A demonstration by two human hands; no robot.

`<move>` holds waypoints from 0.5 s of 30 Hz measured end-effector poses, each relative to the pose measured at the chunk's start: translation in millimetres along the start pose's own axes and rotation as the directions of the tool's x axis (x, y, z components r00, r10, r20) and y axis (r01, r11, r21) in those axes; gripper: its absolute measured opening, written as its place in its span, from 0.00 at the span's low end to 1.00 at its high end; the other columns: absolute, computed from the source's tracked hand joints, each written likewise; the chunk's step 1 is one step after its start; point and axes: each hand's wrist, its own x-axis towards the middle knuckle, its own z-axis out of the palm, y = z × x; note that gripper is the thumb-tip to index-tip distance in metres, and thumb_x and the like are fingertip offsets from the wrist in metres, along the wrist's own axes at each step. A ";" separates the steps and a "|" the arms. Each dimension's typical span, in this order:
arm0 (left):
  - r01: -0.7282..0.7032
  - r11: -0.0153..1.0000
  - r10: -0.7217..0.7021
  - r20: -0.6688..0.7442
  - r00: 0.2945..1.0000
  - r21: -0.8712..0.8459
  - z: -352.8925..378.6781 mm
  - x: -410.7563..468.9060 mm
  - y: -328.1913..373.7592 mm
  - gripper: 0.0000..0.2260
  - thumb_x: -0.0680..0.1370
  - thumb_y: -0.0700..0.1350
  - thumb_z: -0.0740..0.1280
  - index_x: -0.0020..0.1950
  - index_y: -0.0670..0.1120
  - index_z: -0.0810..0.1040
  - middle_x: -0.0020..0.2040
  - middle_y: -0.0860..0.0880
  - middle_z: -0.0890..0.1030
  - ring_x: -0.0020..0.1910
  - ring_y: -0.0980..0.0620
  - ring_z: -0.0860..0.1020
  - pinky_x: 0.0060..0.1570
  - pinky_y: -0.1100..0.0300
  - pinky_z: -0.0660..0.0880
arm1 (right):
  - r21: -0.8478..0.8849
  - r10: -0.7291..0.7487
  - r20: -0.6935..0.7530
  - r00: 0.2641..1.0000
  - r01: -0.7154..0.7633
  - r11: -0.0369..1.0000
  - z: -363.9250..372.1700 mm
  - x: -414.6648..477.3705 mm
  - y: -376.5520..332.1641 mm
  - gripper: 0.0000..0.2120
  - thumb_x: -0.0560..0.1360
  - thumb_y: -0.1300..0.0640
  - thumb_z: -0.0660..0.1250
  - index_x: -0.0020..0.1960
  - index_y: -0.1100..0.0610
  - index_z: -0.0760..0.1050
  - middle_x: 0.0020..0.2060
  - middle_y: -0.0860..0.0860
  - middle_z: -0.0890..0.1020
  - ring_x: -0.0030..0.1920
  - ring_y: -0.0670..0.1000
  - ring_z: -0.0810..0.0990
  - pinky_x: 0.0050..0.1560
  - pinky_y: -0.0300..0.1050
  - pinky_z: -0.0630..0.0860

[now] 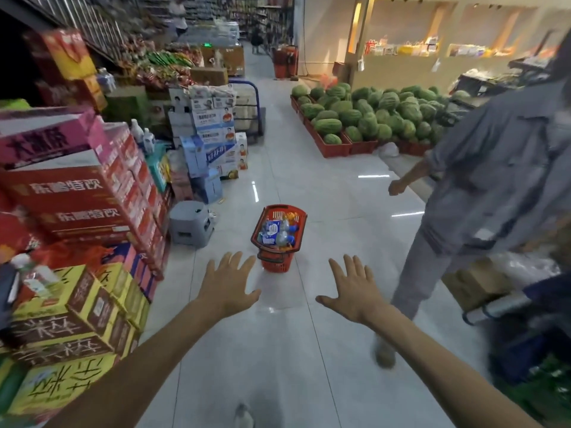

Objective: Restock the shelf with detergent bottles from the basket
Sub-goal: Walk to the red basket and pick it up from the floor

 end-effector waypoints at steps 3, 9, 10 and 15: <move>-0.005 1.000 0.005 0.012 1.000 -0.009 -8.4 74.5 -26.9 0.40 0.79 0.69 0.59 0.85 0.56 0.48 0.85 0.47 0.49 0.84 0.43 0.48 0.80 0.38 0.50 | -0.013 0.014 0.024 1.000 -0.014 1.000 -12.2 71.9 -6.6 0.47 0.76 0.27 0.56 0.83 0.51 0.42 0.82 0.59 0.44 0.81 0.63 0.40 0.80 0.63 0.45; -0.063 0.996 0.062 0.027 0.998 0.056 -35.3 210.6 -72.9 0.39 0.79 0.69 0.58 0.85 0.54 0.49 0.85 0.45 0.53 0.83 0.42 0.52 0.79 0.40 0.53 | -0.006 0.087 0.033 0.996 -0.087 0.996 -42.7 200.6 -6.9 0.48 0.74 0.26 0.57 0.83 0.51 0.43 0.82 0.59 0.46 0.81 0.62 0.43 0.80 0.62 0.46; -0.071 0.996 0.070 0.030 0.997 0.060 -38.1 232.5 -76.5 0.40 0.79 0.69 0.58 0.85 0.54 0.49 0.85 0.45 0.54 0.83 0.42 0.52 0.79 0.40 0.54 | 0.013 0.104 0.036 0.994 -0.105 0.994 -46.0 218.8 -4.2 0.49 0.74 0.26 0.58 0.83 0.51 0.44 0.82 0.59 0.46 0.81 0.62 0.43 0.79 0.62 0.47; -0.099 0.994 0.100 -0.025 0.995 0.047 -46.7 343.7 -78.6 0.40 0.76 0.69 0.59 0.84 0.54 0.54 0.82 0.46 0.60 0.81 0.43 0.58 0.76 0.40 0.60 | 0.091 0.166 0.075 0.983 -0.173 0.981 -55.9 311.9 25.4 0.48 0.74 0.27 0.59 0.83 0.51 0.43 0.82 0.59 0.46 0.81 0.62 0.42 0.79 0.61 0.45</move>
